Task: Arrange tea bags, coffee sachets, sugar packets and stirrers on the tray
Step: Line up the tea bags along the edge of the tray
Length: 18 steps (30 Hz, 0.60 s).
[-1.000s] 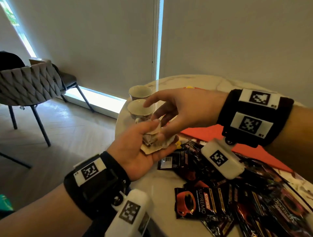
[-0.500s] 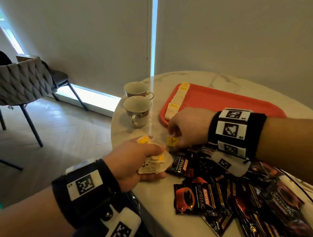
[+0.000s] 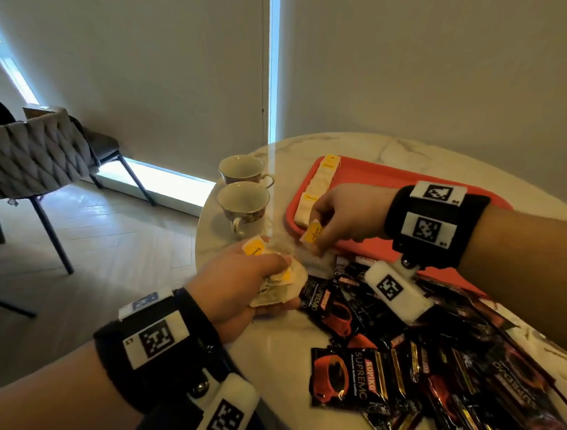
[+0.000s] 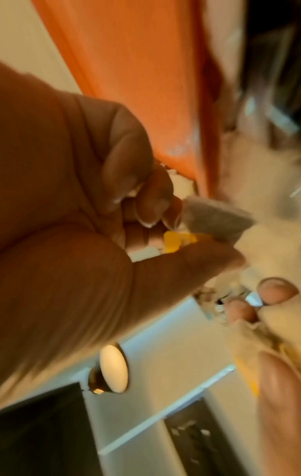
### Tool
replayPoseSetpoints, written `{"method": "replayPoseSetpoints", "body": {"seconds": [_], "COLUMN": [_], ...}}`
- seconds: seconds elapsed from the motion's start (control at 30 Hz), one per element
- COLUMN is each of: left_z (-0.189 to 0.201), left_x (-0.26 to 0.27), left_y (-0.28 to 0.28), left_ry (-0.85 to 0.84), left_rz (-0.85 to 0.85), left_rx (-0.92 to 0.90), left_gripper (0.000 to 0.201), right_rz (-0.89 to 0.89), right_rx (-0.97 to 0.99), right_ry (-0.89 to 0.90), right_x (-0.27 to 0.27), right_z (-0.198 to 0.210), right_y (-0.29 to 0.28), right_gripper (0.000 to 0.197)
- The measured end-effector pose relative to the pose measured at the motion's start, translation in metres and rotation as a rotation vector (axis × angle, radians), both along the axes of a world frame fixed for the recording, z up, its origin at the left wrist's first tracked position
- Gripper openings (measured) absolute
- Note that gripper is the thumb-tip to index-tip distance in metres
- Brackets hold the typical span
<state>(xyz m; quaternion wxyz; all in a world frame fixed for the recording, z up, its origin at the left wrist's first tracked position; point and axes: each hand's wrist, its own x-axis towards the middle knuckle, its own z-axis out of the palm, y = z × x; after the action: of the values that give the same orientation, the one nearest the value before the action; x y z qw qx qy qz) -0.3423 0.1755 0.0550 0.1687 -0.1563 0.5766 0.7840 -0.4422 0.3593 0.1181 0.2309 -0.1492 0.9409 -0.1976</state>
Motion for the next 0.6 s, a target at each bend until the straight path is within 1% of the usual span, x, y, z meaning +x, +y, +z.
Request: {"method": "replayPoseSetpoints", "body": {"seconds": [0.13, 0.17, 0.23, 0.3, 0.33, 0.4, 0.47, 0.53, 0.6], "left_z": [0.018, 0.023, 0.032, 0.038, 0.041, 0.044, 0.048, 0.051, 0.054], "left_x": [-0.014, -0.019, -0.032, -0.049, -0.058, -0.078, -0.098, -0.116, -0.133], "left_y": [0.012, 0.018, 0.033, 0.051, 0.06, 0.077, 0.092, 0.106, 0.118], "left_ry": [0.141, 0.176, 0.227, 0.252, 0.253, 0.247, 0.253, 0.268, 0.285], "left_rz": [-0.005, -0.015, -0.003, 0.038, 0.056, 0.087, 0.124, 0.146, 0.178], "left_rx": [0.033, 0.039, 0.03, 0.022, 0.027, 0.039, 0.055, 0.061, 0.056], "left_gripper": [0.014, 0.014, 0.016, 0.016, 0.017, 0.019, 0.014, 0.012, 0.012], "right_rz": [-0.157, -0.197, -0.269, -0.346, -0.384, -0.441, -0.487, -0.537, -0.569], "right_rx": [-0.343, -0.451, -0.721, -0.983, -1.074, -1.187, -1.256, -1.291, -1.305], "right_ry": [0.037, 0.043, 0.0, -0.038, -0.023, 0.036, 0.082, 0.117, 0.126], "right_x": [-0.007, -0.009, -0.012, -0.017, -0.02, -0.026, -0.033, -0.041, -0.049], "right_z": [0.009, 0.011, 0.014, 0.016, 0.016, 0.017, 0.017, 0.015, 0.01], "right_y": [0.02, 0.025, 0.034, 0.044, 0.049, 0.057, 0.064, 0.07, 0.075], "right_gripper": [0.03, 0.026, 0.018, 0.019, 0.019, 0.017, 0.014, 0.014, 0.018]}}
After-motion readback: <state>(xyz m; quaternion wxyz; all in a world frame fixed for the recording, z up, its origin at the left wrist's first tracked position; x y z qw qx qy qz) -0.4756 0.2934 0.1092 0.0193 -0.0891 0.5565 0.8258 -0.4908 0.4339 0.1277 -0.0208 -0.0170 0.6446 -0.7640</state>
